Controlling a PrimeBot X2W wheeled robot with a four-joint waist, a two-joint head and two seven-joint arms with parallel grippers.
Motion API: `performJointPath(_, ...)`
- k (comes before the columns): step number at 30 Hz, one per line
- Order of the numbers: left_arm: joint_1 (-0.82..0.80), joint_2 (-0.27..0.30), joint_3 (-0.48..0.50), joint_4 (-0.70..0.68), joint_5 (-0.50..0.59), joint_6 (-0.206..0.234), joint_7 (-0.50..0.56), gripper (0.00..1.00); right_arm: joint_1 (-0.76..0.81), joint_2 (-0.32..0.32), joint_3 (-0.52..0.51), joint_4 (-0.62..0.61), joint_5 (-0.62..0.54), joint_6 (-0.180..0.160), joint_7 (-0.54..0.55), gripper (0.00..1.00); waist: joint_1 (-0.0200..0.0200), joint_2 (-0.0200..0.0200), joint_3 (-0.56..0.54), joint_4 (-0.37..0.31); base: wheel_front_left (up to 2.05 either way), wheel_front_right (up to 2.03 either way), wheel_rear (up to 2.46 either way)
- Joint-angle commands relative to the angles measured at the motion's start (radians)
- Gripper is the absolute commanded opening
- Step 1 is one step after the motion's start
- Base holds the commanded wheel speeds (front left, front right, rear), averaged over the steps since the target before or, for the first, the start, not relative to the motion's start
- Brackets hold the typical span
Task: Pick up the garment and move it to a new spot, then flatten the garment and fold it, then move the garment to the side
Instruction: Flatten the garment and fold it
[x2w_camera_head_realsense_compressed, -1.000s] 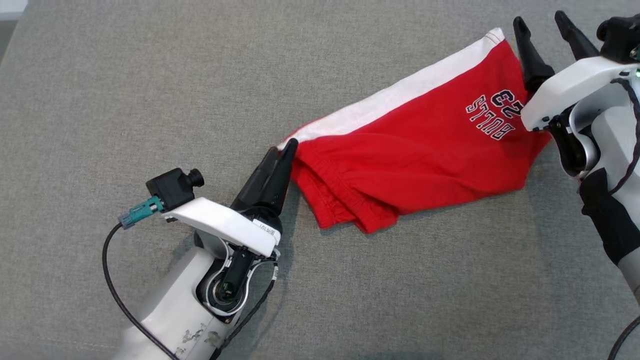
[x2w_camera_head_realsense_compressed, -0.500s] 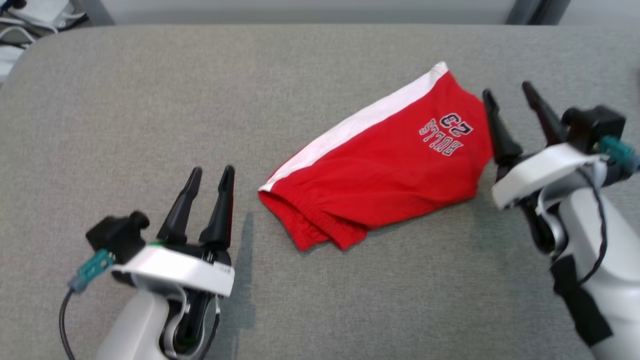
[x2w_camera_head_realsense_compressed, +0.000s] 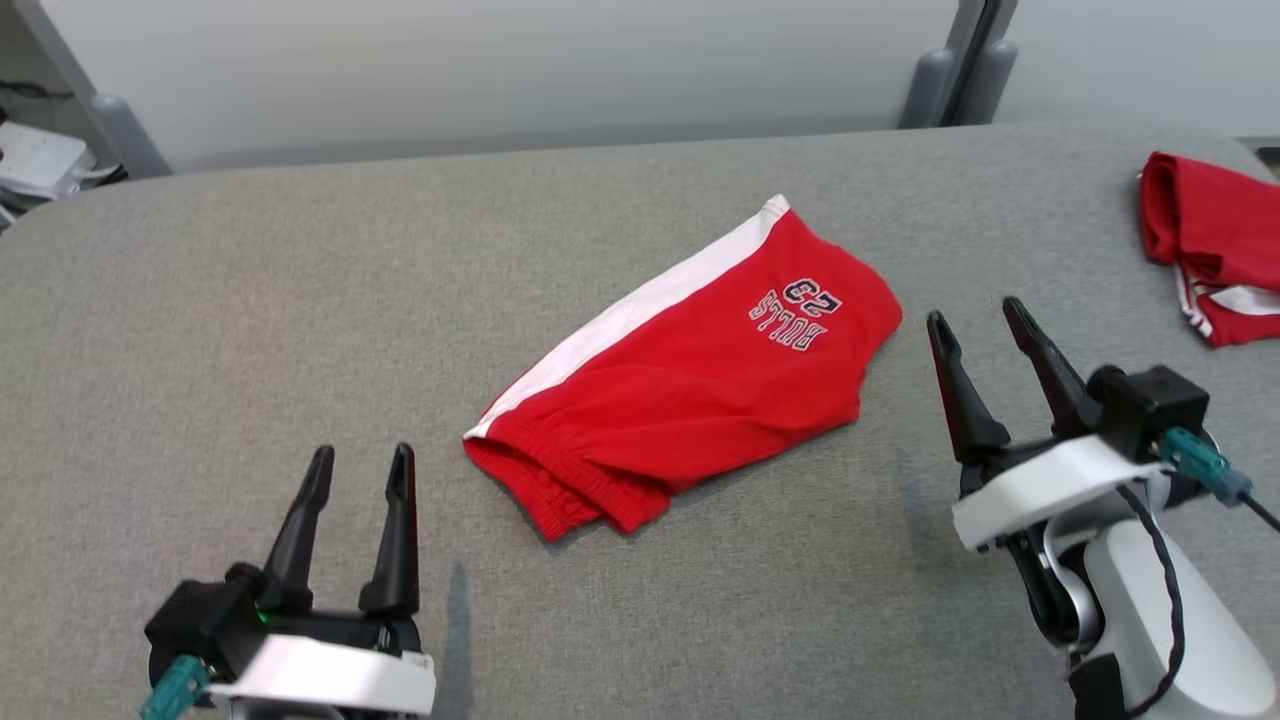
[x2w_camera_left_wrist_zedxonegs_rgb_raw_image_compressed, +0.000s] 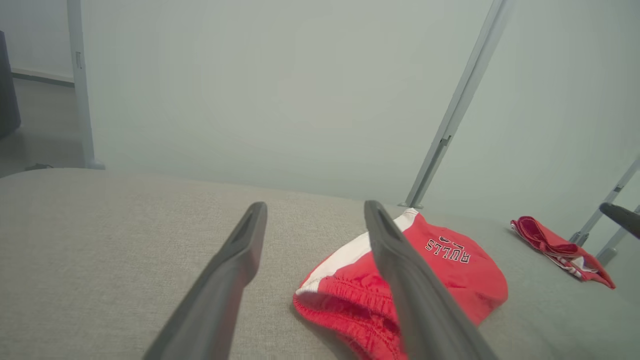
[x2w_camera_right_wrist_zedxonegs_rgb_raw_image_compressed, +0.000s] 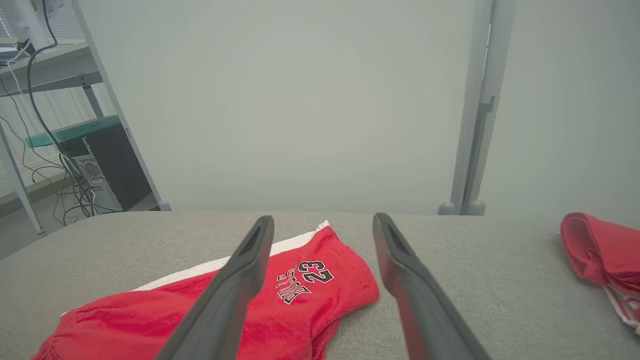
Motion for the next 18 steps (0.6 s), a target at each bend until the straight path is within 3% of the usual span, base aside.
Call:
performJointPath(1, 0.01, -0.003, 0.041, -0.038, 0.037, -0.008, -0.006, 1.0, 0.03, 0.014, -0.007, -0.03, -0.002, 0.0, -0.01, 1.0, 0.0, -0.0001, -0.023, -0.016, 0.0, 0.0, 0.0)
performJointPath(7, 0.05, -0.027, 0.024, -0.05, 0.076, -0.031, -0.006, 1.0, 0.038, 0.011, -0.009, 0.041, 0.113, 0.0, -0.01, 1.0, 0.0, -0.0001, -0.033, -0.003, 0.0, 0.0, 0.0)
performJointPath(12, 0.042, -0.035, -0.009, -0.056, 0.099, -0.041, -0.006, 1.0, -0.052, -0.009, 0.043, 0.216, 0.322, 0.0, 0.027, 1.0, 0.0, -0.0001, -0.01, 0.035, 0.0, 0.0, 0.0)
performJointPath(18, 0.015, -0.036, -0.047, -0.037, 0.112, -0.056, -0.006, 1.0, -0.205, -0.041, 0.061, 0.384, 0.485, 0.0, 0.115, 1.0, 0.0, -0.0001, 0.045, 0.081, 0.0, 0.0, 0.0)
